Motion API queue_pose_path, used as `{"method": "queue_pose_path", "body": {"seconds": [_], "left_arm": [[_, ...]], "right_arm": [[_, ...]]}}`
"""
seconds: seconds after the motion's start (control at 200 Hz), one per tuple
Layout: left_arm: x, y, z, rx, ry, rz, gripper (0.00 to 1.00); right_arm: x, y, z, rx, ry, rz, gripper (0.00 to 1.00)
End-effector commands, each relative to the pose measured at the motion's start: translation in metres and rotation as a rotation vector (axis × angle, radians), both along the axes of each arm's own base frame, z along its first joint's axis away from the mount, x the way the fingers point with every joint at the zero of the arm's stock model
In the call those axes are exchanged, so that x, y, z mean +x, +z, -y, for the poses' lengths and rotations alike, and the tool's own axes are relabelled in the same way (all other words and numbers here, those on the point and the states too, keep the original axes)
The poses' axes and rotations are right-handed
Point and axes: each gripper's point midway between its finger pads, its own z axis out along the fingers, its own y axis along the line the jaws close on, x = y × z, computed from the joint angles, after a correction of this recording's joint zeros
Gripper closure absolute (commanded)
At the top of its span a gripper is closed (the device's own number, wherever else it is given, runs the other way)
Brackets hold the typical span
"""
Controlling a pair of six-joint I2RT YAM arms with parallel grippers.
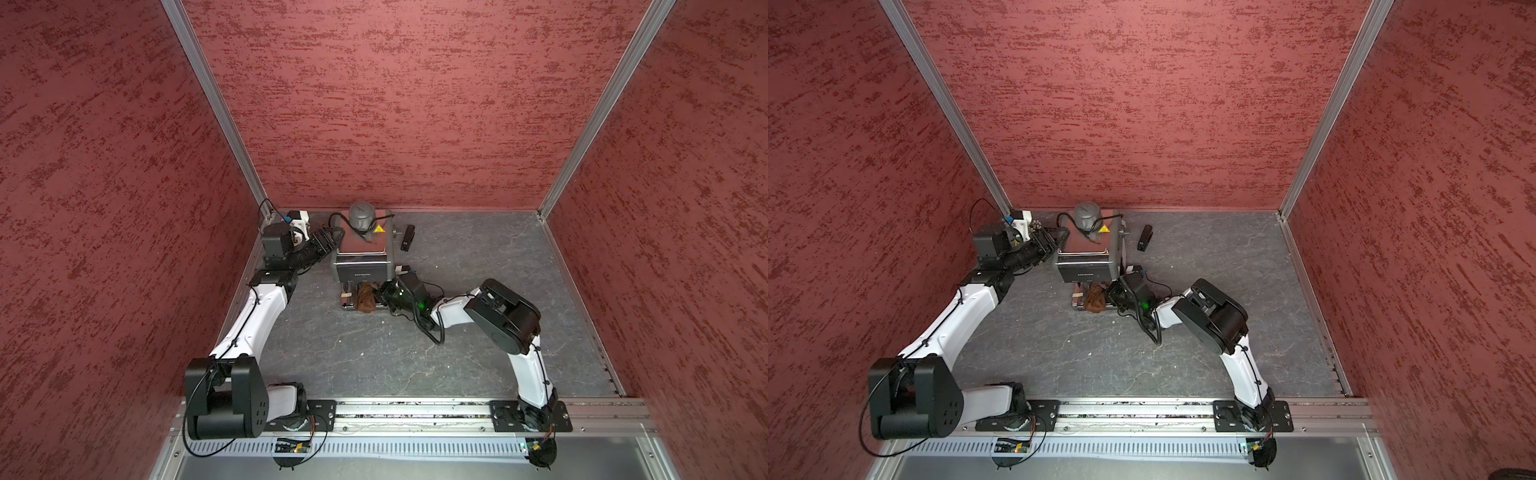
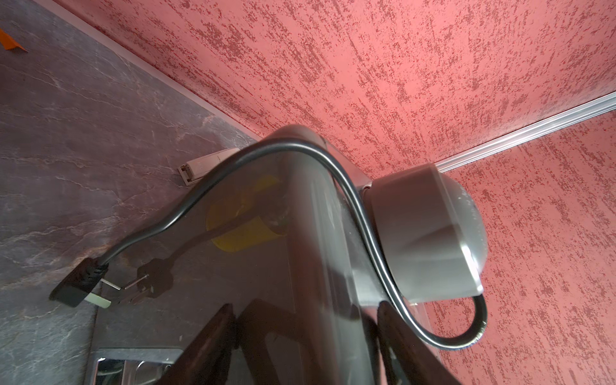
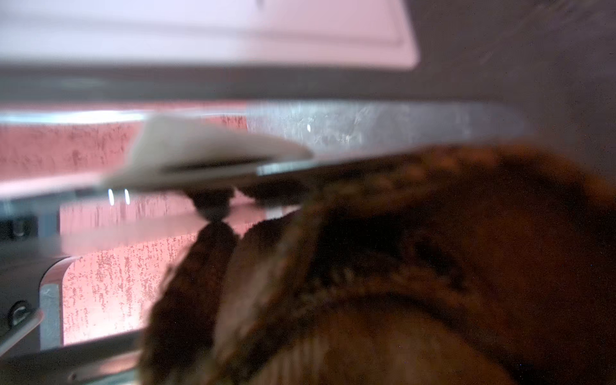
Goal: Wipe the surface of a coffee machine
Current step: Wipe the dirt from the surface of the coffee machine.
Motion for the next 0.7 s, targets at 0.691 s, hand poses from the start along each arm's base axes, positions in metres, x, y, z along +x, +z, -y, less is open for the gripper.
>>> {"method": "queue_pose_path", "body": {"seconds": [0.691], "left_arm": [[-0.009,-0.030,0.000,0.003,-0.017,-0.101,0.33]], "right_arm": [[-0.018,-0.033,0.037,-0.070,-0.093,-0.124,1.00]]}}
